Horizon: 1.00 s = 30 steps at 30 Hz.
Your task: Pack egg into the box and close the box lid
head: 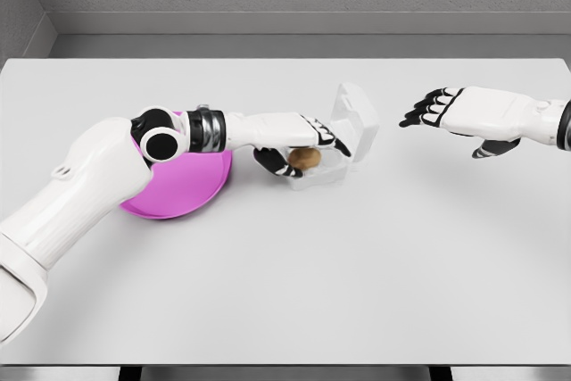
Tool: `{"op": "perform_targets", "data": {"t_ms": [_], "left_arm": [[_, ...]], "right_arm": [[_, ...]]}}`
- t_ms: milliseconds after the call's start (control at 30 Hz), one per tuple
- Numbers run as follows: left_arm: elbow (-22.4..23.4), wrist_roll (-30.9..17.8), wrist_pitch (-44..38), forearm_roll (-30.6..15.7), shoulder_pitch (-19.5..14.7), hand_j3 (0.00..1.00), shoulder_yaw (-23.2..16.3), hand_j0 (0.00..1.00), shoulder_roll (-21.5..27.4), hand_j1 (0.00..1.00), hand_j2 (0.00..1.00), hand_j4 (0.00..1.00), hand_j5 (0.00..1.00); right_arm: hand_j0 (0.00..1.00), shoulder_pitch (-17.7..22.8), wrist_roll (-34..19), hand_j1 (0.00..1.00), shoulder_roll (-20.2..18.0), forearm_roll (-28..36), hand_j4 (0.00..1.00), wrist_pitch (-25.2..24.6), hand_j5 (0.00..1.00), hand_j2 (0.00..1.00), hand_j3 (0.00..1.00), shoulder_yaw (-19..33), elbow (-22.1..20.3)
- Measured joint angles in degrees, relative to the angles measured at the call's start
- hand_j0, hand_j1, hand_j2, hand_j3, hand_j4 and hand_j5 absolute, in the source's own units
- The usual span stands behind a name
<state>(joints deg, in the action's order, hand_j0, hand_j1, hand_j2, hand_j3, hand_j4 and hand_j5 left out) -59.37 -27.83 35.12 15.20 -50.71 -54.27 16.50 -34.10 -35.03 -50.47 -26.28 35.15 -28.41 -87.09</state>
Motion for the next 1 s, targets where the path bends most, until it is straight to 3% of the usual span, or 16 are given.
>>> {"op": "perform_targets", "data": {"t_ms": [300, 400, 600, 733, 1000], "left_arm": [[-0.1, 0.0, 0.0, -0.3, -0.1, 1.0, 0.1, 1.0, -0.1, 1.0, 1.0, 1.0, 1.0], [-0.2, 0.0, 0.0, -0.4, -0.1, 0.92, 0.1, 0.92, 0.0, 0.92, 0.92, 0.92, 0.92], [-0.3, 0.0, 0.0, -0.4, -0.4, 0.91, 0.1, 0.91, 0.1, 0.91, 0.91, 0.91, 0.91], [-0.4, 0.0, 0.0, -0.3, -0.9, 0.91, 0.1, 0.91, 0.4, 0.91, 0.91, 0.91, 0.91], [-0.6, 0.1, 0.0, -1.0, -1.6, 0.91, 0.2, 0.91, 1.7, 0.91, 0.91, 0.91, 0.91]], "right_arm": [[1.0, 0.0, 0.0, 1.0, 0.0, 0.0, 1.0, 0.0, 1.0, 1.0, 1.0, 0.0, 0.0], [1.0, -0.1, 0.0, 1.0, 0.0, 0.0, 1.0, 0.0, 1.0, 1.0, 1.0, 0.0, 0.0], [1.0, -2.9, 0.0, 1.0, 1.0, -0.3, 1.0, 0.0, 1.0, 1.0, 1.0, -0.1, 0.4], [1.0, -6.2, 0.0, 1.0, 3.2, -1.3, 1.0, 0.0, 1.0, 1.0, 1.0, -1.8, 2.5], [1.0, -7.8, 0.0, 1.0, 4.9, -1.7, 1.0, 0.0, 1.0, 1.0, 1.0, -3.2, 7.4]]}}
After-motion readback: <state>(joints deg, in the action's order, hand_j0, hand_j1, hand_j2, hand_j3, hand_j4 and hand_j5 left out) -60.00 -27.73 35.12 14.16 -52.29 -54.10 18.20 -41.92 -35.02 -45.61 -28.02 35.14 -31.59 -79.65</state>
